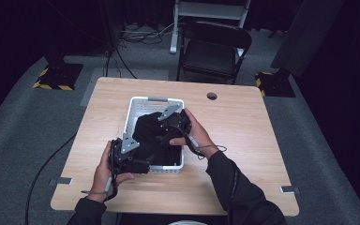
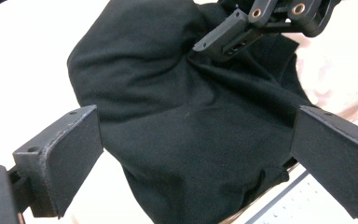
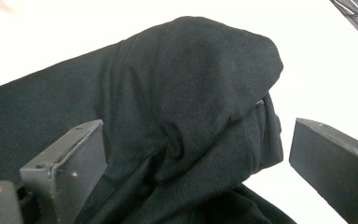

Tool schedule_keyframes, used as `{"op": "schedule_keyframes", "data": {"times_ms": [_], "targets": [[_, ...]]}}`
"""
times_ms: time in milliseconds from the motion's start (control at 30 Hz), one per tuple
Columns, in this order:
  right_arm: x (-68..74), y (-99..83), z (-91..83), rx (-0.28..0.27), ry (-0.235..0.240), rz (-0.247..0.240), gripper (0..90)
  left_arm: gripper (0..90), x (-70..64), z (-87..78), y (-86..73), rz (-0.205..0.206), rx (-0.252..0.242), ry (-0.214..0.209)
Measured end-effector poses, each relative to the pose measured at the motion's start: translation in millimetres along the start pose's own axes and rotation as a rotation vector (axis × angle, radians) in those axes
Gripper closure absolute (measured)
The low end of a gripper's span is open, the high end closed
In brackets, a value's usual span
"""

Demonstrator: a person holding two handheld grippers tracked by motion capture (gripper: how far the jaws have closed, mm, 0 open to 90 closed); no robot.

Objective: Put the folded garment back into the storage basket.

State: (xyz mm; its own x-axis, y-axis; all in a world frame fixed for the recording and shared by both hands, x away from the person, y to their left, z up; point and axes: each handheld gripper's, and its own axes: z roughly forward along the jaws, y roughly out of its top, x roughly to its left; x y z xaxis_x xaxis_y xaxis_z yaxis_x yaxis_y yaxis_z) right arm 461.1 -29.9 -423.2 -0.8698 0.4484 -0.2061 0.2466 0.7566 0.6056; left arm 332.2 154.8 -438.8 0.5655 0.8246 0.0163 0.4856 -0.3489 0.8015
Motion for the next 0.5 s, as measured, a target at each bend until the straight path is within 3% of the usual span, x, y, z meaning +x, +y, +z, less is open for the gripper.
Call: {"op": "schedule_keyframes", "data": {"times_ms": [500], "targets": [[1.4,-3.3,-17.6,-0.004,-0.007,-0.047,4.6,2.6,-5.9,-3.7,5.0,0.013,-0.024,-0.028]]}}
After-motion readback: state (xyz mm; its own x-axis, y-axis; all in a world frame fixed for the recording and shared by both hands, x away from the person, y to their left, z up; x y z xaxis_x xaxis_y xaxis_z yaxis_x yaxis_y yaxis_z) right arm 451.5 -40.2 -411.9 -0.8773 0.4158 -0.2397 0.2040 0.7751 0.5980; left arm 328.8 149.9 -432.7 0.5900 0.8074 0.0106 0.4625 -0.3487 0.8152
